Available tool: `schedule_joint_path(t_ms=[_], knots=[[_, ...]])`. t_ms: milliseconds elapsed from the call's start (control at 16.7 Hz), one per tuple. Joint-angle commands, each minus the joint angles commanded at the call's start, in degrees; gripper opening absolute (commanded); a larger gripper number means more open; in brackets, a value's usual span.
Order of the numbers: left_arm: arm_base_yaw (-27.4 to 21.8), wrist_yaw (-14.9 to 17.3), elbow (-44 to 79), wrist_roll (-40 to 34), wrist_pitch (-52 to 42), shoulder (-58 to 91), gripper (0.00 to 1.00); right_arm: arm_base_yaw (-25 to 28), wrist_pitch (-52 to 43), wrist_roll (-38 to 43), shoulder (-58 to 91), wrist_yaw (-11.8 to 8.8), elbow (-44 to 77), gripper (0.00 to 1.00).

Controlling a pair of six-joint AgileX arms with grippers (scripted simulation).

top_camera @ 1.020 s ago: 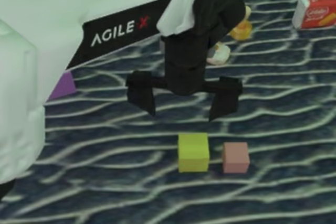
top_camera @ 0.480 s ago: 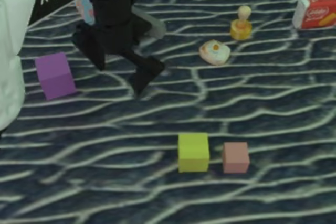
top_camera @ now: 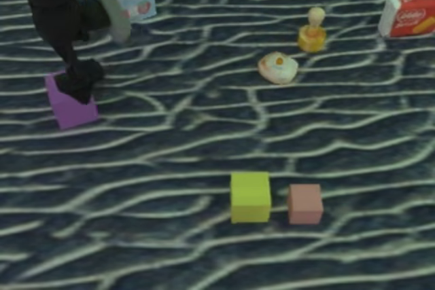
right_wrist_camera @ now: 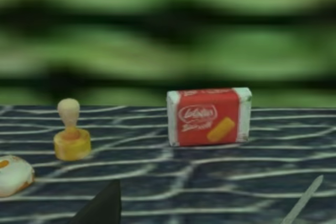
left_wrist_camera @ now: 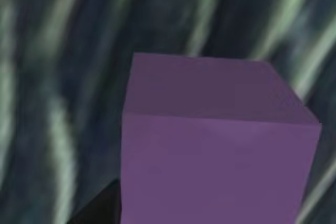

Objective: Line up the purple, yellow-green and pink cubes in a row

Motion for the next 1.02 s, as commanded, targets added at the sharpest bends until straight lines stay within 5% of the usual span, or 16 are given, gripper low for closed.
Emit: schedule_joint_path(t_ms=[240, 660, 1020], knots=[[3.59, 0.22, 0.84, 7.01, 0.37, -0.51, 1.0, 0.0, 0.0, 0.0, 0.0, 0.0, 0.0, 1.0], [3.51, 0.21, -0.06, 7.14, 1.34, -0.36, 1.0, 0.0, 0.0, 0.0, 0.0, 0.0, 0.0, 1.0], [3.7, 0.25, -9.78, 7.27, 13.28, 1.63, 1.0, 0.0, 0.0, 0.0, 0.0, 0.0, 0.0, 1.0]])
